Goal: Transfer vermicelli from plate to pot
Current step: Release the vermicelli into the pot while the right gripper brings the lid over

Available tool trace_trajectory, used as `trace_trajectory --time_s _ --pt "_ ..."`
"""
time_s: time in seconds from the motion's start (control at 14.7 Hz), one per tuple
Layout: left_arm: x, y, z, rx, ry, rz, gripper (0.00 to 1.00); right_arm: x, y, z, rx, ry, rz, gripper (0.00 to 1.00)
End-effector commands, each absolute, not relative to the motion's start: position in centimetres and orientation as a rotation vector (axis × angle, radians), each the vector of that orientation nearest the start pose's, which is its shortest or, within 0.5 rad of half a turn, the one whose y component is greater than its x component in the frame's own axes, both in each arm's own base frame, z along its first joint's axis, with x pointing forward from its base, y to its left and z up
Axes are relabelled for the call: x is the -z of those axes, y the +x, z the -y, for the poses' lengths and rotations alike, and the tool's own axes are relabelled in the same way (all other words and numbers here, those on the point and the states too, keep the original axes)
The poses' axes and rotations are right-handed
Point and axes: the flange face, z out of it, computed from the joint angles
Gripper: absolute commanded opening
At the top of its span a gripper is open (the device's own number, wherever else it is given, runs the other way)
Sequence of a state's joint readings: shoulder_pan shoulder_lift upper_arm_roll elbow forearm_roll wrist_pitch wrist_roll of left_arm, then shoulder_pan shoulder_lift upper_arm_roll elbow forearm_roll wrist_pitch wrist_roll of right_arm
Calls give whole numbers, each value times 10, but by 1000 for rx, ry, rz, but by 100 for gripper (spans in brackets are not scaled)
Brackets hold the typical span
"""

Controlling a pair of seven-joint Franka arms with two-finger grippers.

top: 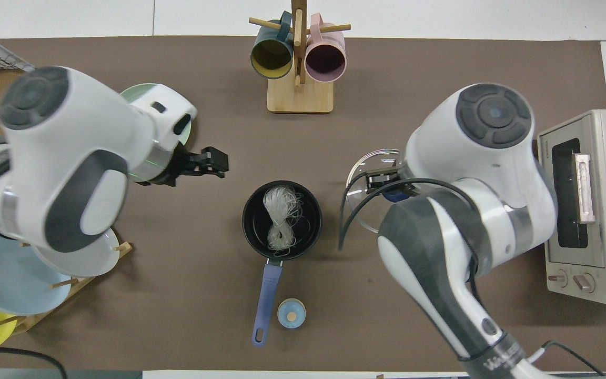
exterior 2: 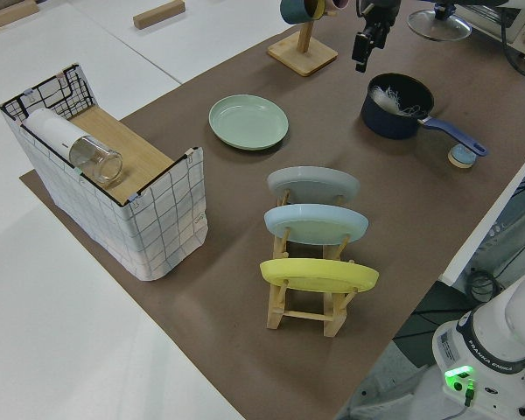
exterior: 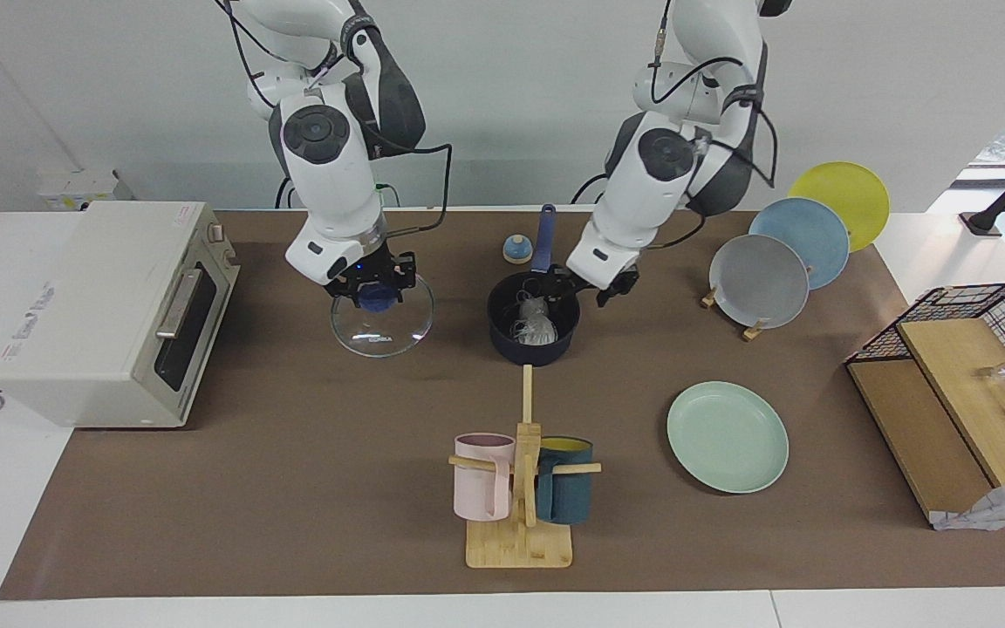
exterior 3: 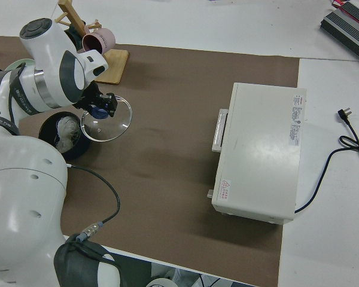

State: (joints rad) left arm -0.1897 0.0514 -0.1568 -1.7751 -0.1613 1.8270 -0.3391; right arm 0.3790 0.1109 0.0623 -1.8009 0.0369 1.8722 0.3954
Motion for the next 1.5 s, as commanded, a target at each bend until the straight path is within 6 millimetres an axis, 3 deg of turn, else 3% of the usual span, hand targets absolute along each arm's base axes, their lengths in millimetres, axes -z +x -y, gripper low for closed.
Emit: trace_trajectory --time_s 0.0,0.07,0.27,0.48,0.61,0.88,1.43 --pt "-553 533 139 -80 -3248 -57 100 -485 513 -322 -21 -3086 -67 24" --pt "-561 528 127 -68 -3213 -74 100 -479 506 -352 -3 -3070 -126 24" --pt "-586 522 114 -67 -3145 -73 100 -470 492 -390 41 -3041 -159 24" --pt "-614 534 101 -73 -3130 -48 100 -451 479 -424 54 -3040 -183 24" --pt "-620 541 99 -70 -3128 -45 100 -438 479 -431 48 -3045 -180 24" --pt "-615 535 103 -129 -3105 -61 100 -421 474 -440 59 -3087 -128 24" --pt "-611 525 106 -164 -3107 -59 100 -408 474 -438 76 -3124 -126 25"
